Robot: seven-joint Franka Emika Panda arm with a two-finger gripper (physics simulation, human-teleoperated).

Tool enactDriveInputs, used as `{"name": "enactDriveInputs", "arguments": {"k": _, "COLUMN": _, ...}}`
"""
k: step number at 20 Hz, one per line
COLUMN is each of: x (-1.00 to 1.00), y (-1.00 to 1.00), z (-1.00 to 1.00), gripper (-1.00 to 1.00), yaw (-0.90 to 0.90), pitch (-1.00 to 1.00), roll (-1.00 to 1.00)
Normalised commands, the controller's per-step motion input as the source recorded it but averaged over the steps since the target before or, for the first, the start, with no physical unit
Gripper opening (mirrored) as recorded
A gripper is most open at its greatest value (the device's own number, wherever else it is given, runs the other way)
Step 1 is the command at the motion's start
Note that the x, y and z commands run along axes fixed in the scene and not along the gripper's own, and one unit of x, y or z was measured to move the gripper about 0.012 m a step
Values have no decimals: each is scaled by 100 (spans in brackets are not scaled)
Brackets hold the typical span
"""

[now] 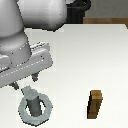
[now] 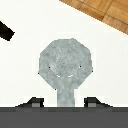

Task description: Put the loop with the handle onto the peg.

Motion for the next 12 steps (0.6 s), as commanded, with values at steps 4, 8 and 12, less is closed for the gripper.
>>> {"name": "enactDriveInputs", "arguments": {"k": 4, "x": 0, "y": 0, "z": 0, "gripper": 100, "yaw": 0, "pitch": 0, "roll": 0}}
{"name": "enactDriveInputs", "arguments": {"k": 8, "x": 0, "y": 0, "z": 0, "gripper": 100, "yaw": 0, "pitch": 0, "roll": 0}}
{"name": "enactDriveInputs", "arguments": {"k": 12, "x": 0, "y": 0, "z": 0, "gripper": 100, "yaw": 0, "pitch": 0, "roll": 0}}
